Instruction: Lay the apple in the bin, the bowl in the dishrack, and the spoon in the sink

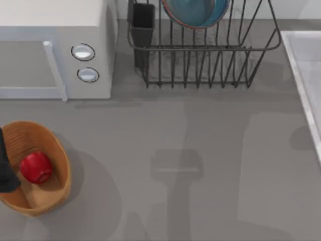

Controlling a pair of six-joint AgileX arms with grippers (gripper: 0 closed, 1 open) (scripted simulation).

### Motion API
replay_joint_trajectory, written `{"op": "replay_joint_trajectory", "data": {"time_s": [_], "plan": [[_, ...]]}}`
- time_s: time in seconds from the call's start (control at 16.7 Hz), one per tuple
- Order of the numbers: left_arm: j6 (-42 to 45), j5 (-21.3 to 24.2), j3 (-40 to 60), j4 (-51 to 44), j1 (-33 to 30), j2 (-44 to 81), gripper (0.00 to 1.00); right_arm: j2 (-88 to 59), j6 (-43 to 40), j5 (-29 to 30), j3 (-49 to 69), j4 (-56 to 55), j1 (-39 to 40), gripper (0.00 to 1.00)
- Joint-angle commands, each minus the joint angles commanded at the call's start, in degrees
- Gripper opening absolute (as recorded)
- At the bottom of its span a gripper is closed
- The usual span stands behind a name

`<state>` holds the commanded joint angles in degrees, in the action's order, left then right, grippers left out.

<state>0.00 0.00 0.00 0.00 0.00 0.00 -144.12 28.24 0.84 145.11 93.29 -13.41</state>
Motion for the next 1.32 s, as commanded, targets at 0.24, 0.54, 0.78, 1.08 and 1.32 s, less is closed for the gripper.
{"op": "replay_joint_trajectory", "data": {"time_s": [0.24,0.54,0.78,1.08,1.32], "plan": [[0.0,0.0,0.0,0.0,0.0,0.0,1.0,-9.6,2.3,0.2,15.3,3.2,2.9,0.0],[0.0,0.0,0.0,0.0,0.0,0.0,1.0,-13.1,3.2,0.4,21.2,4.0,4.3,0.0],[0.0,0.0,0.0,0.0,0.0,0.0,1.0,-12.9,3.2,0.4,20.9,3.7,4.0,0.0],[0.0,0.0,0.0,0.0,0.0,0.0,1.0,-9.1,2.9,0.4,11.1,-3.4,4.4,0.0],[0.0,0.0,0.0,0.0,0.0,0.0,1.0,-5.6,3.2,0.3,-2.0,-11.2,4.3,0.0]]}}
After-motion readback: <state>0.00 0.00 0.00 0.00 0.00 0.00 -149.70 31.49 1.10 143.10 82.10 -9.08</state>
